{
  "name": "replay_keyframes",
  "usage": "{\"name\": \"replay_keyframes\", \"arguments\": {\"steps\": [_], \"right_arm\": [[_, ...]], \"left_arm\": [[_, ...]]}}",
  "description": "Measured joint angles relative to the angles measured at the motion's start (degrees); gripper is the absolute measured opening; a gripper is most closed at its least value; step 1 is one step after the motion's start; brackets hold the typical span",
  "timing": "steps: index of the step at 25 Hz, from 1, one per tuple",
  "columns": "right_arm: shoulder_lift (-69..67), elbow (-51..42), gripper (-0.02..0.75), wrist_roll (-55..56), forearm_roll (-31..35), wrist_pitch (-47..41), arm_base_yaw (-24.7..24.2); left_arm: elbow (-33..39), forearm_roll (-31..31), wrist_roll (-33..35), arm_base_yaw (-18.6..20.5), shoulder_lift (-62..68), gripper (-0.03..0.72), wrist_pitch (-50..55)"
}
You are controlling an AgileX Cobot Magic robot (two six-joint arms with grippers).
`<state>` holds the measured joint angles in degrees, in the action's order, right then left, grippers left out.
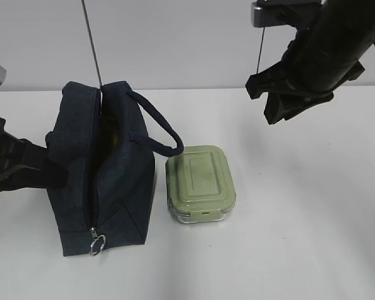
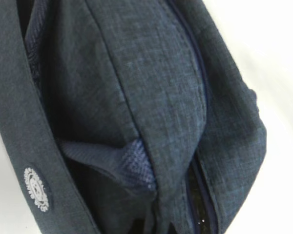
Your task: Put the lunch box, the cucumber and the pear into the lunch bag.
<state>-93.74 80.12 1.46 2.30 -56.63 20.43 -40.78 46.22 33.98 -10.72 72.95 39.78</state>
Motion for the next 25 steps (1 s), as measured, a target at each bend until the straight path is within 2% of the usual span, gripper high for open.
{"name": "replay_keyframes", "arguments": {"steps": [6, 9, 18, 22, 25], "right_arm": [[5.32, -5.93, 0.197, -4.08, 8.65, 0.96, 0.0], [6.64, -10.26, 0.197, -8.7, 15.94, 3.34, 0.0], [6.84, -22.04, 0.197, -29.8, 45.48, 12.24, 0.0], [6.84, -22.88, 0.196, -33.93, 49.55, 15.49, -0.48], [5.33, -22.88, 0.195, -34.53, 50.3, 16.84, -2.9]], "left_arm": [[0.0, -0.06, 0.0, 0.0, 0.0, 0.003, 0.39], [0.0, -0.11, 0.0, 0.0, 0.0, 0.003, 0.69], [0.0, -0.17, 0.0, 0.0, 0.0, 0.003, 1.08], [0.0, -0.23, 0.0, 0.0, 0.0, 0.003, 1.1], [0.0, -0.22, 0.0, 0.0, 0.0, 0.003, 1.22]]}}
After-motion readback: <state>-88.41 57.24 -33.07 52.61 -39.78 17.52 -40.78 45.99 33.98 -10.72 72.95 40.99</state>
